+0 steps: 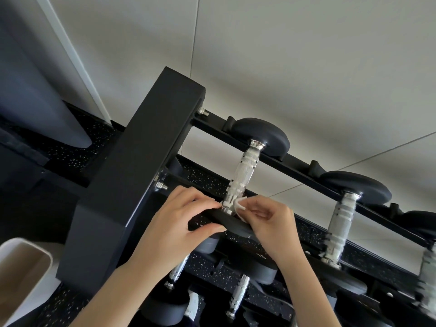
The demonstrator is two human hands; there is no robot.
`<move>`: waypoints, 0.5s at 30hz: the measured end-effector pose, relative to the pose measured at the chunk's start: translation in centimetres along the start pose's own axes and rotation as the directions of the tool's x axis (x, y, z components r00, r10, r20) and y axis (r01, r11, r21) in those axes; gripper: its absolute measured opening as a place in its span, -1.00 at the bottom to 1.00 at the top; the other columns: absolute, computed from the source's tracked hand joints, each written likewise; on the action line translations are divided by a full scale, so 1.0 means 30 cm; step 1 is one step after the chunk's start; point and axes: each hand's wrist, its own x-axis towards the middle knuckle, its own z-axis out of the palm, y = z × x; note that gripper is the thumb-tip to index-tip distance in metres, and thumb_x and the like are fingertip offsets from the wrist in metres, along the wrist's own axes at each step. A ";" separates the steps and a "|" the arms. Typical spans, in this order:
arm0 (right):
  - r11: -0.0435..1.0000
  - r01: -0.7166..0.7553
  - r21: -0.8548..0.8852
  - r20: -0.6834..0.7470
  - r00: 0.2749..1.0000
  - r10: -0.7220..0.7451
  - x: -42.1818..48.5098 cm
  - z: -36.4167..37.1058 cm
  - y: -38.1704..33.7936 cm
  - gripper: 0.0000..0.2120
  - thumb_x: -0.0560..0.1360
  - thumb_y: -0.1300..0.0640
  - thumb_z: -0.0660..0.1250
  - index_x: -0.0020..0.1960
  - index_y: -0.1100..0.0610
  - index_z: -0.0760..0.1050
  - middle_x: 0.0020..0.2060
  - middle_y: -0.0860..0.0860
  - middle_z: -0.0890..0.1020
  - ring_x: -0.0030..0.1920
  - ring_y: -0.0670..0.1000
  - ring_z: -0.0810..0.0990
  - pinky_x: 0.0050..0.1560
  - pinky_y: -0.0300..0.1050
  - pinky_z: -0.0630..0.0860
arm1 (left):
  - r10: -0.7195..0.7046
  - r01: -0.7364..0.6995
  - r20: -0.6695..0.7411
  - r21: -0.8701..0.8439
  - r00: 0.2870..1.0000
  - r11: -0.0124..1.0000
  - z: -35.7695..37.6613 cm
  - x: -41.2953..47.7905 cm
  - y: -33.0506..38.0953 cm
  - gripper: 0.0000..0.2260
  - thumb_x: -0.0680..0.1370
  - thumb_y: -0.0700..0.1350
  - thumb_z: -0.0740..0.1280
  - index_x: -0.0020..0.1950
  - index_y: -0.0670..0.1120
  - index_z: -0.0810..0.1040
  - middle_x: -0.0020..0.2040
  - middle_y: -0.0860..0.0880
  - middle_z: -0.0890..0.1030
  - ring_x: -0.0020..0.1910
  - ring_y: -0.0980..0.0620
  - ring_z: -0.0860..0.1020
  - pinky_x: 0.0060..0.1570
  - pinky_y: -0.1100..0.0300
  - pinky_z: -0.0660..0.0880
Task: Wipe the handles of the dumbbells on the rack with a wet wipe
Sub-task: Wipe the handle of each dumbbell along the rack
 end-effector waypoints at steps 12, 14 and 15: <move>0.914 0.191 -0.357 0.111 0.981 -0.162 0.062 0.041 -0.099 -0.88 0.35 0.24 0.49 -0.18 0.05 0.67 -0.26 -0.11 0.53 -0.22 -0.17 0.51 -0.21 -0.38 0.42 | -0.128 0.141 0.080 -0.181 0.989 0.973 -0.056 0.033 -0.055 -0.64 0.35 0.23 0.34 0.00 0.05 0.66 -0.07 0.19 0.58 -0.02 0.17 0.53 0.03 0.16 0.47; 0.832 0.246 -0.497 0.159 0.969 -0.191 0.089 0.061 -0.120 -0.91 0.36 0.22 0.49 -0.15 0.06 0.69 -0.30 -0.15 0.45 -0.29 -0.20 0.47 -0.25 -0.42 0.38 | -0.133 0.146 0.078 -0.203 0.988 0.968 -0.053 0.033 -0.062 -0.62 0.34 0.25 0.33 -0.02 0.04 0.66 -0.08 0.18 0.57 -0.05 0.15 0.52 0.00 0.08 0.49; 0.786 0.261 -0.561 0.182 0.965 -0.190 0.100 0.071 -0.131 -0.91 0.38 0.21 0.48 -0.14 0.08 0.69 -0.30 -0.15 0.43 -0.33 -0.20 0.44 -0.26 -0.41 0.36 | -0.133 0.147 0.076 -0.212 0.988 0.966 -0.051 0.032 -0.065 -0.62 0.34 0.26 0.32 -0.02 0.05 0.66 -0.09 0.18 0.56 -0.06 0.15 0.51 -0.01 0.06 0.50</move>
